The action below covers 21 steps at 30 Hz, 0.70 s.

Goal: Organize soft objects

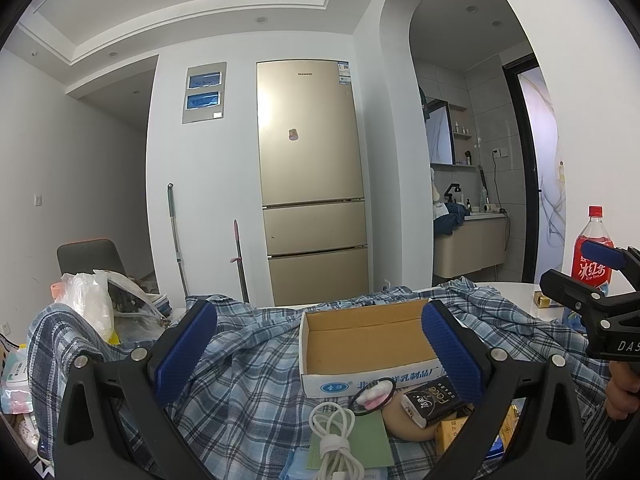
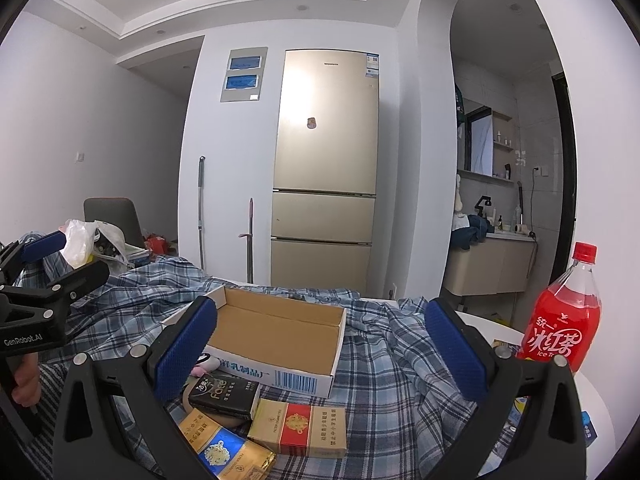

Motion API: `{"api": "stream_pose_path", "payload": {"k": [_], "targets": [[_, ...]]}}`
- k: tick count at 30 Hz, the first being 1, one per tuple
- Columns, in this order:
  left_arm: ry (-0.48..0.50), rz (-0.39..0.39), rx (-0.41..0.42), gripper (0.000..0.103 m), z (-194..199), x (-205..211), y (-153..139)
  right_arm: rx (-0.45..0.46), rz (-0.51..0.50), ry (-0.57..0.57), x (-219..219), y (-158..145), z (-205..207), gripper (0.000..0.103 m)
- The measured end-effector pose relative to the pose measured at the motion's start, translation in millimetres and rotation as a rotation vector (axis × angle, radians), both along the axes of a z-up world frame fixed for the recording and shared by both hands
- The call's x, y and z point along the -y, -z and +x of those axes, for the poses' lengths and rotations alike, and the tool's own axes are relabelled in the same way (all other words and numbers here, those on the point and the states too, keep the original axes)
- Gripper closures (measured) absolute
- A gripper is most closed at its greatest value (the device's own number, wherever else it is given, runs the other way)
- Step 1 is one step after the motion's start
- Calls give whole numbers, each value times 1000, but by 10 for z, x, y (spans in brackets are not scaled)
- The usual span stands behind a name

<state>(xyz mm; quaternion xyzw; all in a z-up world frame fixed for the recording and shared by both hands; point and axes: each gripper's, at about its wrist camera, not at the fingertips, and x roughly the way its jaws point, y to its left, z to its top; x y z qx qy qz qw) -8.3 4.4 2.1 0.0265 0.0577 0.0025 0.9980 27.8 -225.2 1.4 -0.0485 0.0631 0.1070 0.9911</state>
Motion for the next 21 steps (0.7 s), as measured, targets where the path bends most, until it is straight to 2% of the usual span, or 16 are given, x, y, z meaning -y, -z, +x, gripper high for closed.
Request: {"api": "stream_pose_path", "payload": {"k": [21], "targets": [[0, 1, 0, 0, -2, -2, -2, -12, -17, 8, -29, -31, 10, 0]]}}
